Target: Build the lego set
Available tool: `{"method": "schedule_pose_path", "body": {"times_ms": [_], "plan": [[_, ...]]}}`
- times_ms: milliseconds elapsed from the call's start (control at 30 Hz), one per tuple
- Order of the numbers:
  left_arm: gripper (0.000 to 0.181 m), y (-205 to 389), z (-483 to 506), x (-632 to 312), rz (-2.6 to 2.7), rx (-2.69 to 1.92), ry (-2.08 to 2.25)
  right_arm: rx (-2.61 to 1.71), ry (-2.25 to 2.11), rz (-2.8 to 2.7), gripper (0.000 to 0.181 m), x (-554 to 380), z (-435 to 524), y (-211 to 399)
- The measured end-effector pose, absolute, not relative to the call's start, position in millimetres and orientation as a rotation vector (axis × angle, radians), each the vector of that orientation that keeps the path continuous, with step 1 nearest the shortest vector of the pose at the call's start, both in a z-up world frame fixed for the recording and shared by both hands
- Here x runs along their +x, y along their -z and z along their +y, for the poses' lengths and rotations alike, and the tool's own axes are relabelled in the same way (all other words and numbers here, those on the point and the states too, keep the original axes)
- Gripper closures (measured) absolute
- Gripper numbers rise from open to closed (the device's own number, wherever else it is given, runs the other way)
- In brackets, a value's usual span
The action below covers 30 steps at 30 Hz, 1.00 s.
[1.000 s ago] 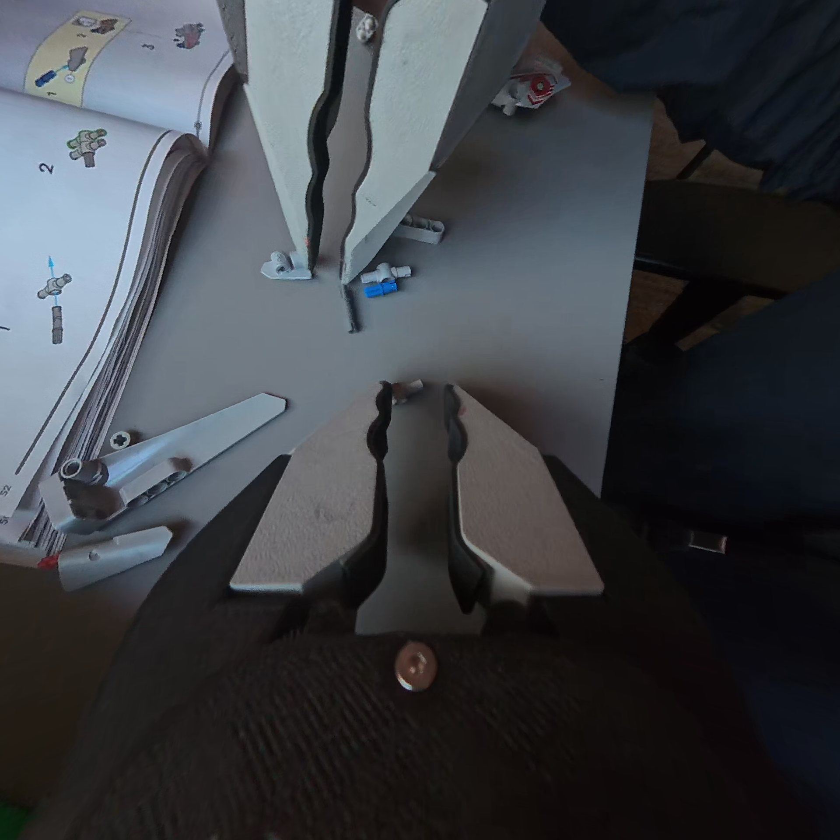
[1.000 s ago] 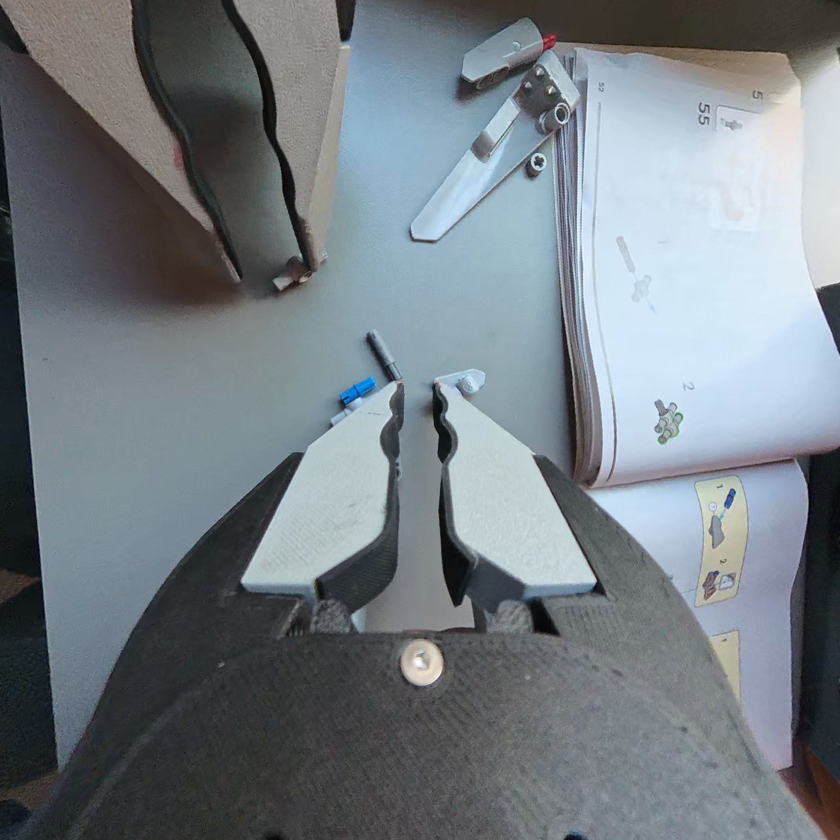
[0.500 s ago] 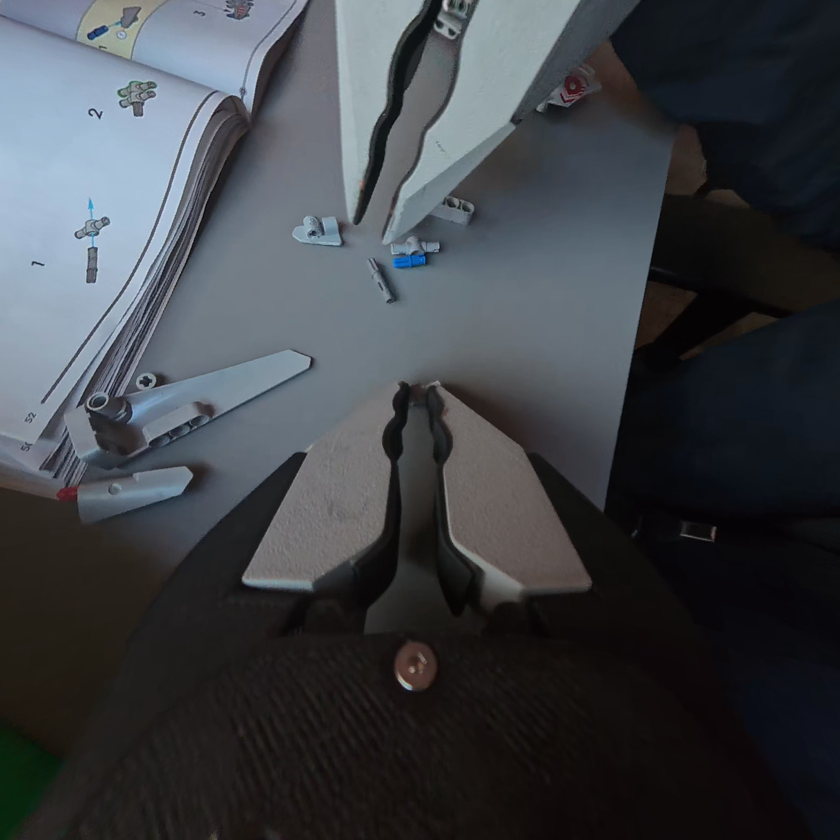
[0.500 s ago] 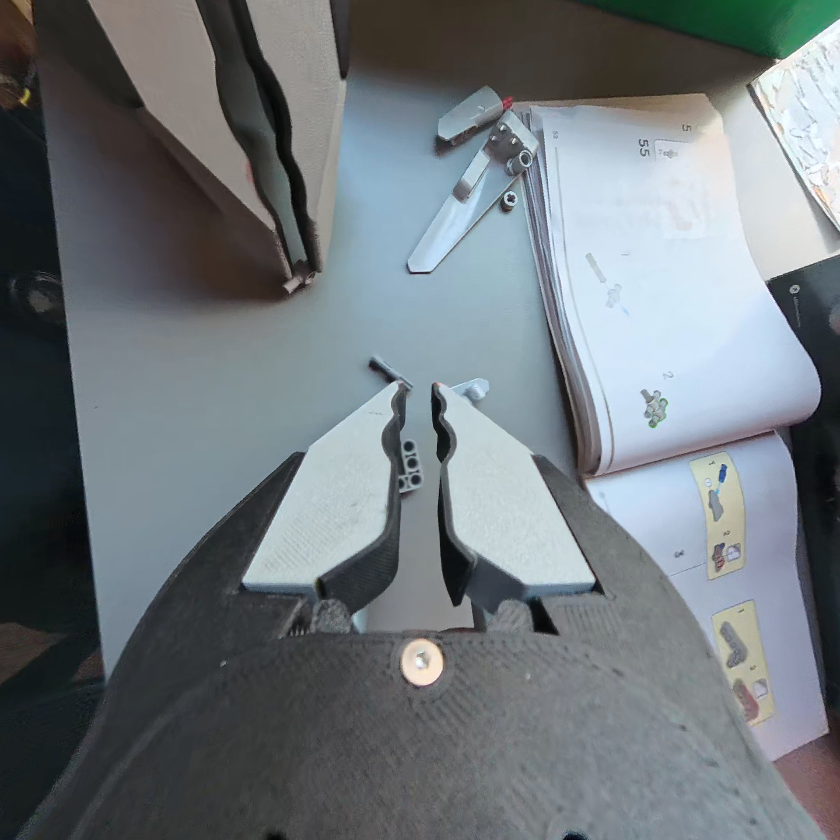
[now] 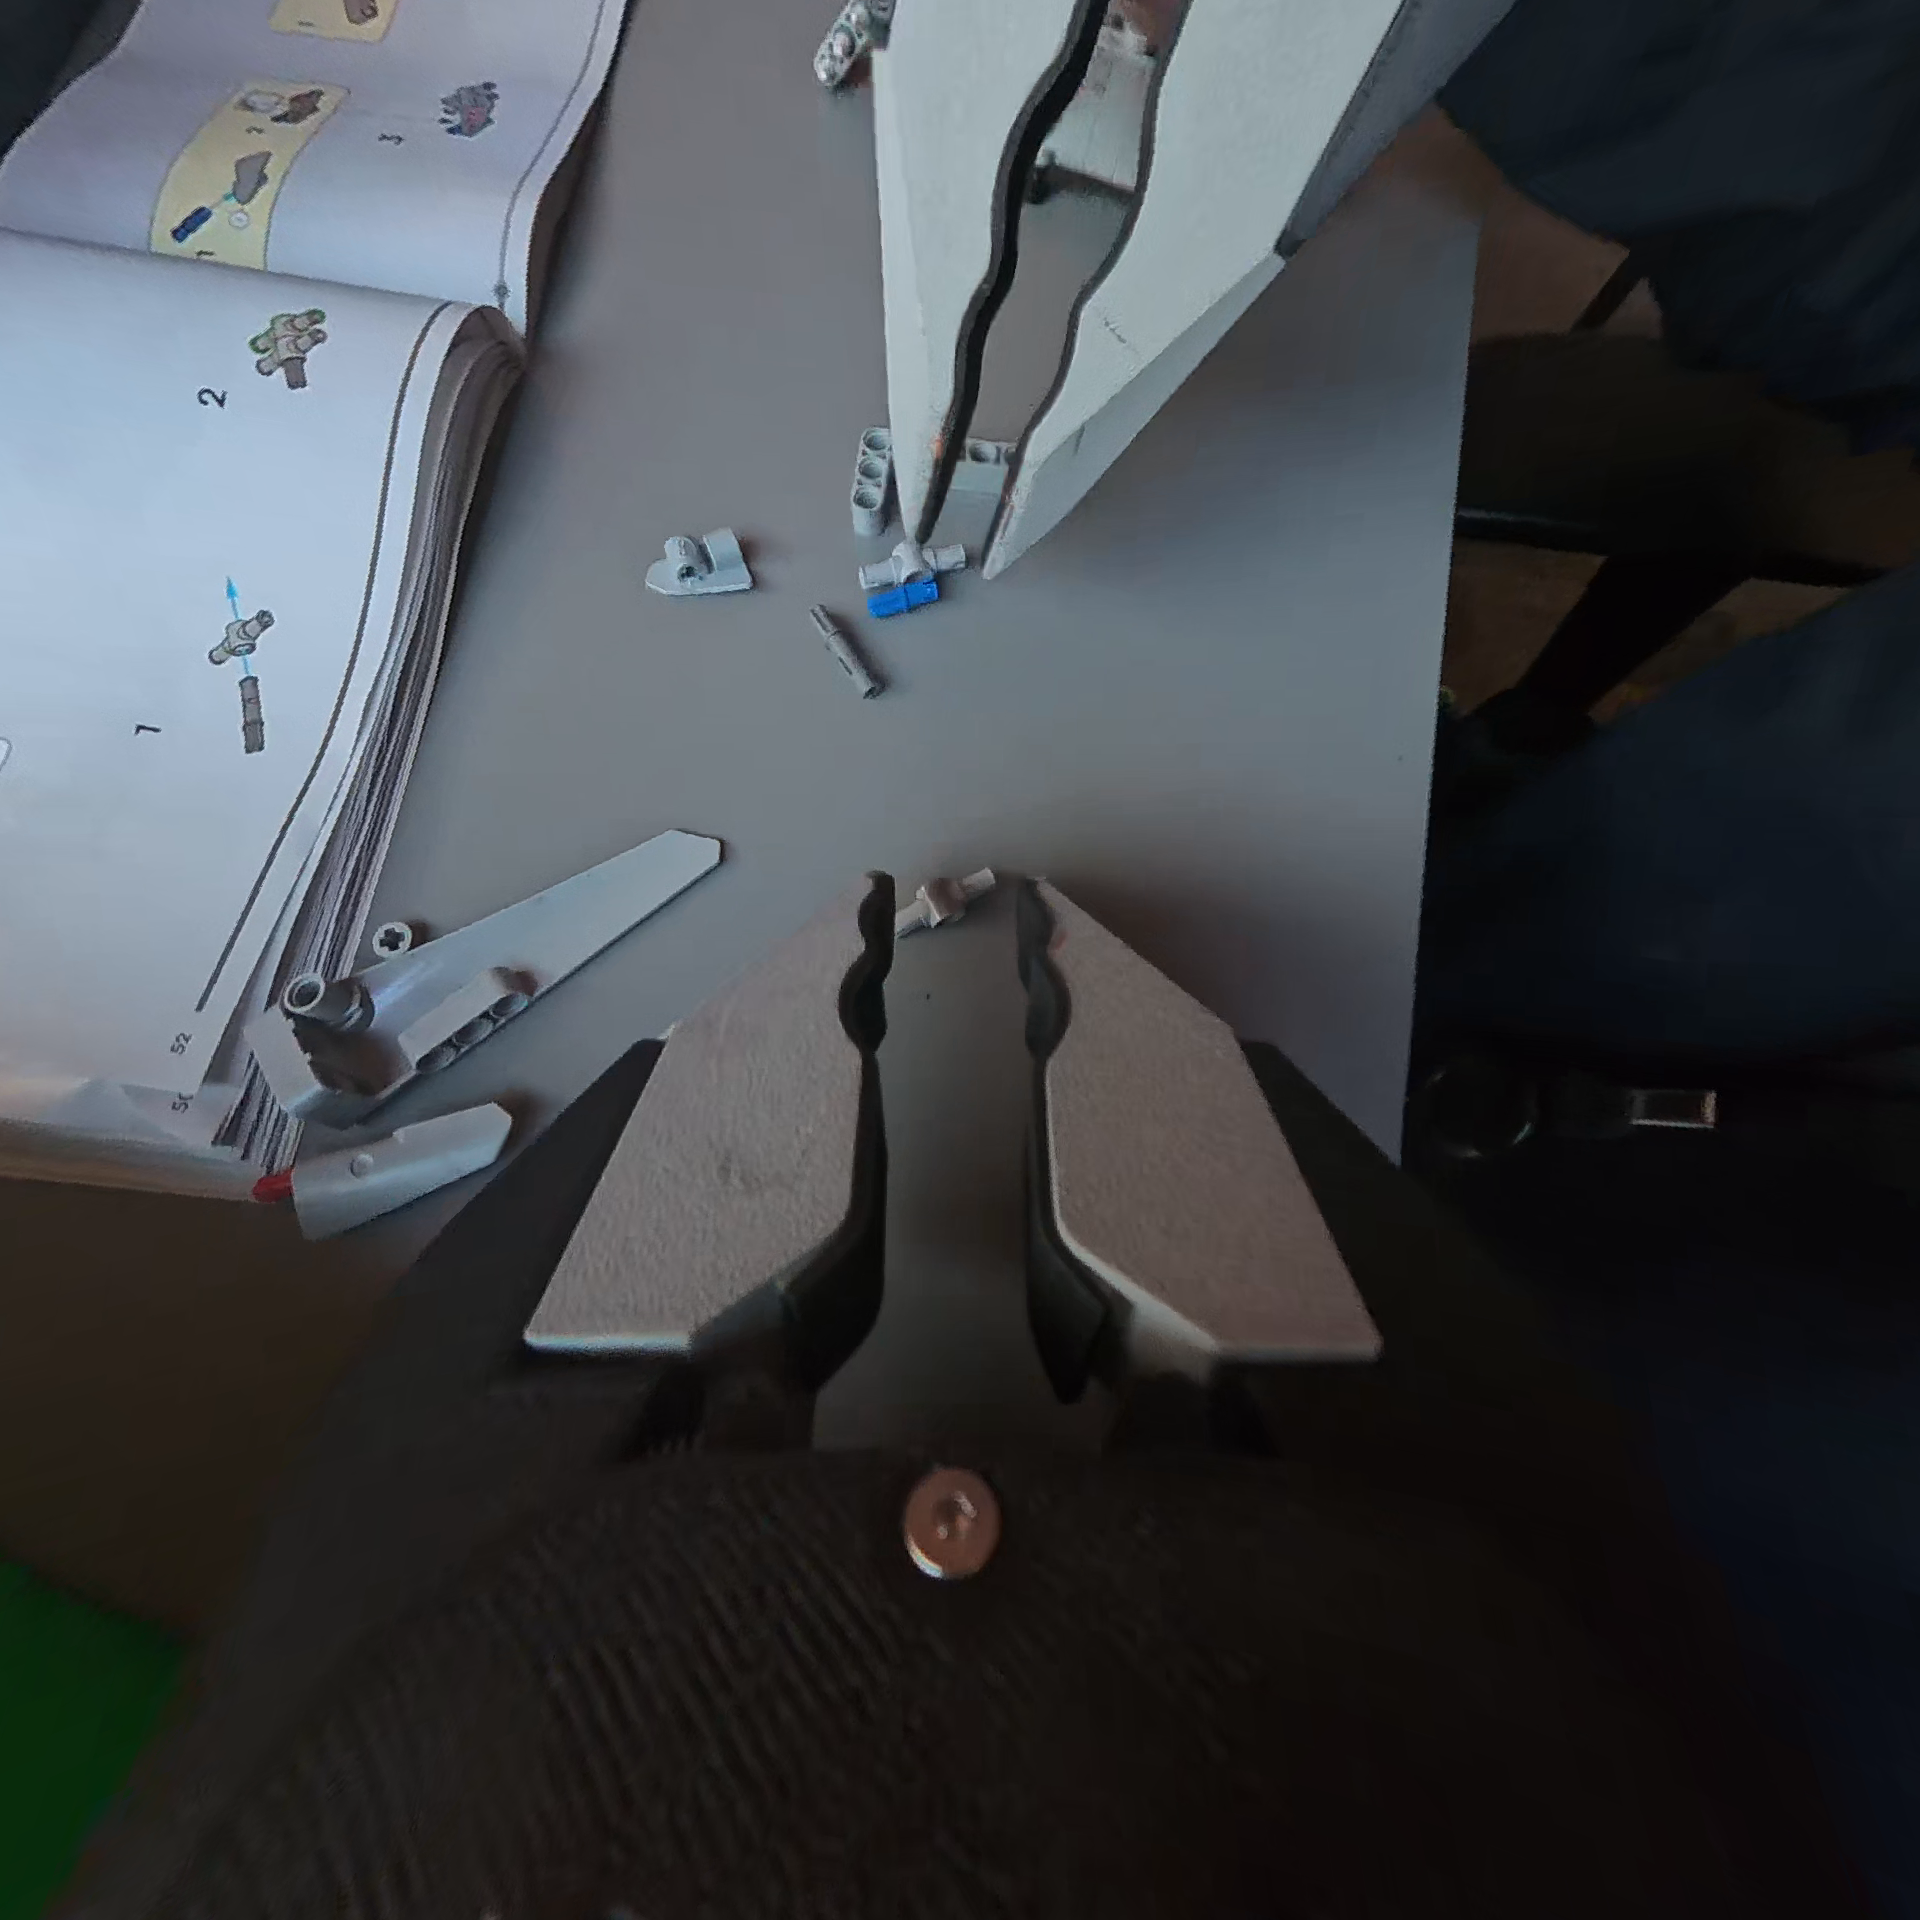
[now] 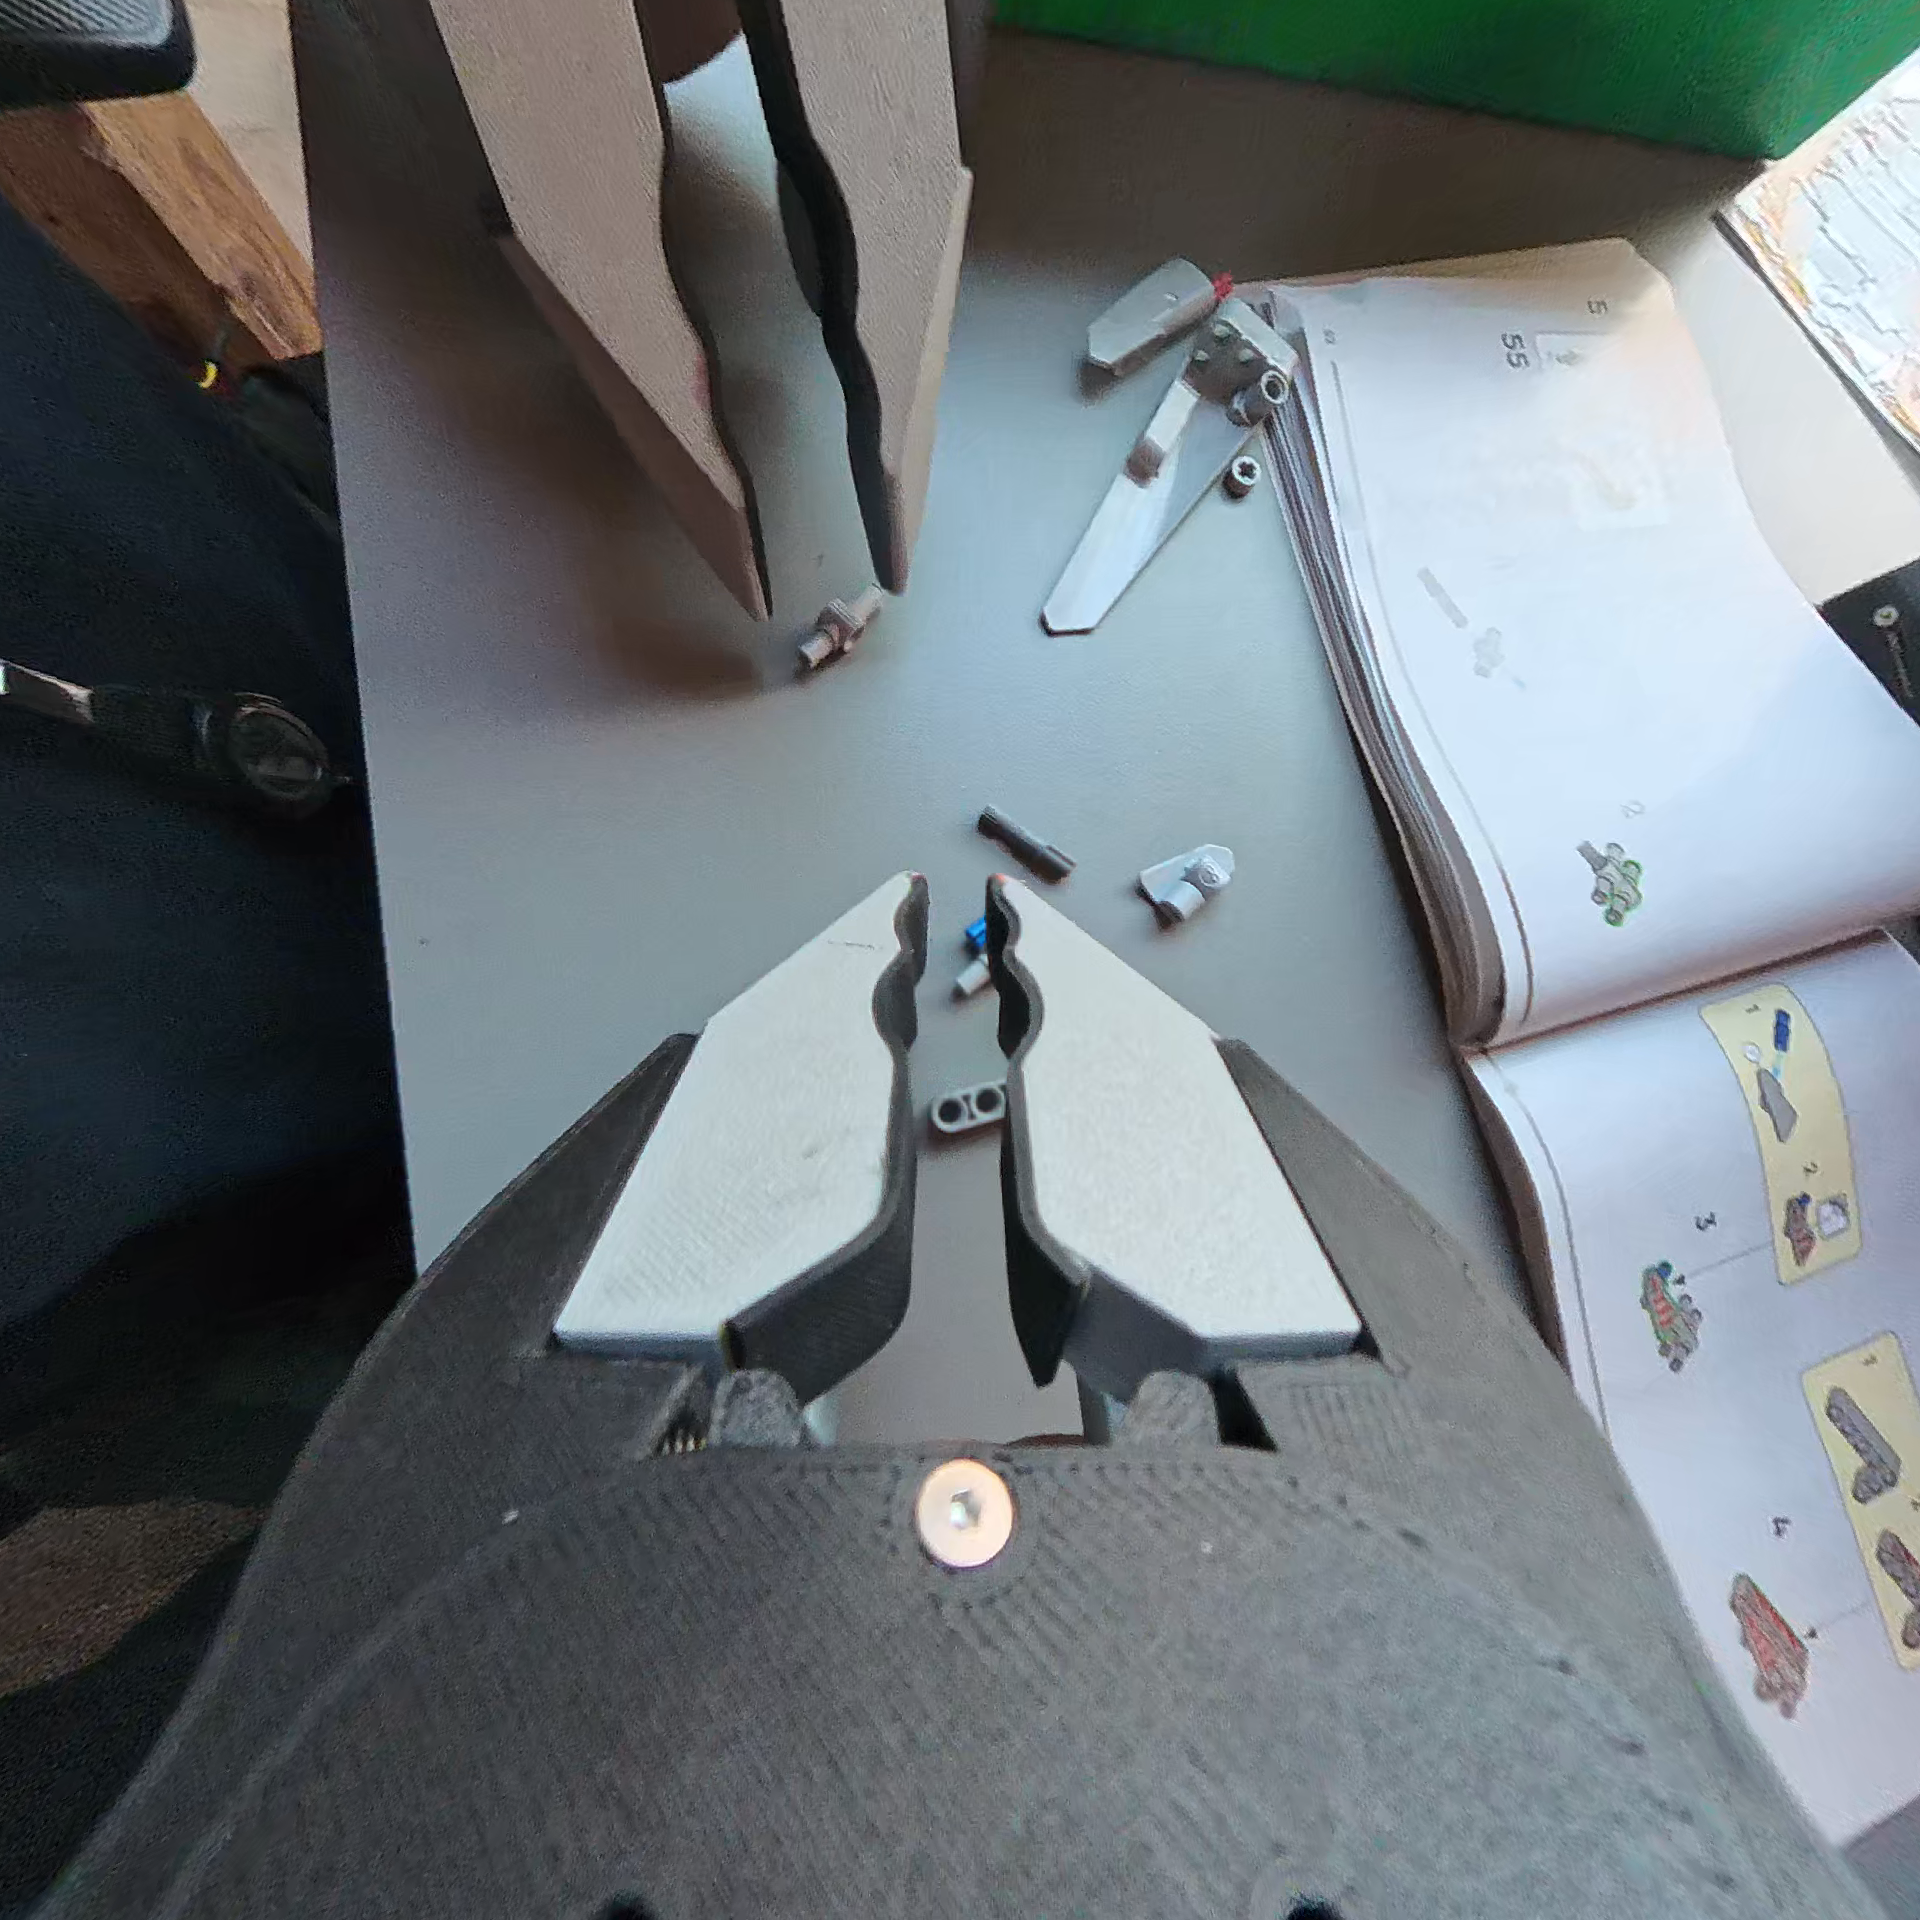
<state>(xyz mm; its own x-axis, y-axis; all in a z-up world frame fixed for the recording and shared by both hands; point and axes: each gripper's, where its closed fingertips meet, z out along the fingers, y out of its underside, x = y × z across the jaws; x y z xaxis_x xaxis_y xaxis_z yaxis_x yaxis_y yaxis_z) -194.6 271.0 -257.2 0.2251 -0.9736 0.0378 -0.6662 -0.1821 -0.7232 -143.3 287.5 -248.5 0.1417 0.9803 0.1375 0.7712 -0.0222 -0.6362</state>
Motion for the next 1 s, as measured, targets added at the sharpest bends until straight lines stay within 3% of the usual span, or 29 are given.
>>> {"method": "schedule_pose_path", "body": {"times_ms": [33, 467, 767, 1000], "plan": [[0.16, 260, 271, -195, 1.525, -1.925, 0.665, -1.84, -0.468, -1.682, 0.173, -145, 287, 250], [0.176, 269, 283, -205, 1.364, -2.077, 0.595, -1.823, -0.398, -1.745, 0.173, -145, 304, 254], [0.169, 266, 278, -208, 1.209, -2.182, 0.768, -1.79, -0.304, -1.942, 0.17, -154, 316, 270], [0.16, 265, 269, -211, 1.236, -2.181, 0.803, -1.766, -0.325, -1.967, 0.177, -163, 309, 271]]}}
